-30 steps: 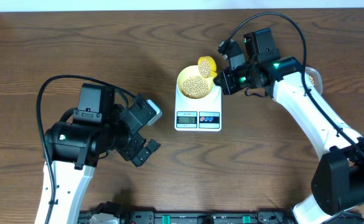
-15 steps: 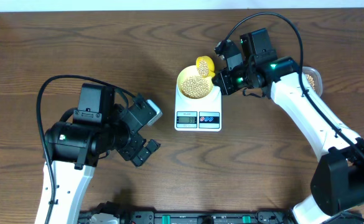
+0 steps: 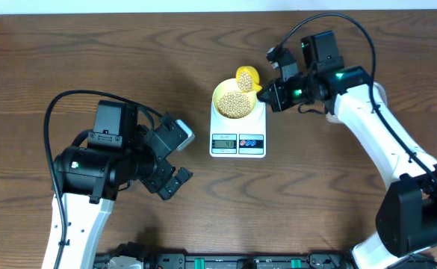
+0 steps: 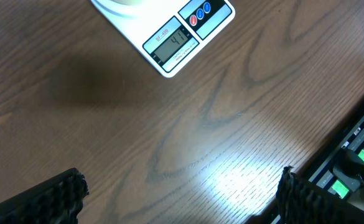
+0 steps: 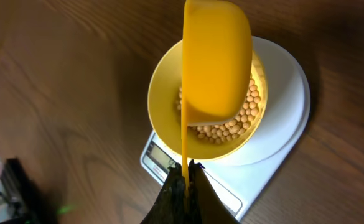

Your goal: Scoop item into bowl and weigh 50g on scale

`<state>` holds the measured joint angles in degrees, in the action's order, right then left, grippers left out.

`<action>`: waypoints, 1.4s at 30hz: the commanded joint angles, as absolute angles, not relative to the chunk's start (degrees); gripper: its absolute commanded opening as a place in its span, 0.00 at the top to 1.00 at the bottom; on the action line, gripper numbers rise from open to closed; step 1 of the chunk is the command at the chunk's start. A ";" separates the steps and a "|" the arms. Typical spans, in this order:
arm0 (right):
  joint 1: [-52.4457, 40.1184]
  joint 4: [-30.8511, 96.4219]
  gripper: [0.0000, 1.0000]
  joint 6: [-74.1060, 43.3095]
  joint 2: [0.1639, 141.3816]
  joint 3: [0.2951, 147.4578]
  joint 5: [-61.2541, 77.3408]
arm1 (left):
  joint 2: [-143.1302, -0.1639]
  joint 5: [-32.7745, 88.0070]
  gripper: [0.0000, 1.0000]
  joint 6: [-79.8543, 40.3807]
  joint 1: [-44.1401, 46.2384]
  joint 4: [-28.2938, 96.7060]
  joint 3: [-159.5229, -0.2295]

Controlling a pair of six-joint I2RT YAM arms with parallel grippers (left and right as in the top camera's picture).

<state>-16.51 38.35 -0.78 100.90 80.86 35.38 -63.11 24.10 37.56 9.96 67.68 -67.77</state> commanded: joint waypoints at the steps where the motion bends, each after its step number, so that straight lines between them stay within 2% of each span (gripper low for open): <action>1: -15.27 38.41 0.99 -2.31 100.82 82.50 40.86 | -62.83 24.99 0.00 38.13 9.72 67.90 -68.49; 20: -9.54 39.16 0.99 -5.76 100.82 82.50 52.80 | -62.83 24.99 0.00 38.13 9.72 67.90 -68.49; 27: -9.52 40.10 0.99 -5.76 100.82 82.50 52.90 | -62.83 25.02 0.00 38.13 9.72 67.90 -68.49; 32: -11.07 40.05 0.99 -5.74 100.84 82.50 47.55 | -62.83 25.02 0.00 38.13 9.72 67.90 -68.49; 42: -21.08 39.42 0.99 -4.40 100.84 82.50 26.28 | -62.83 25.02 0.00 38.13 9.72 67.90 -68.49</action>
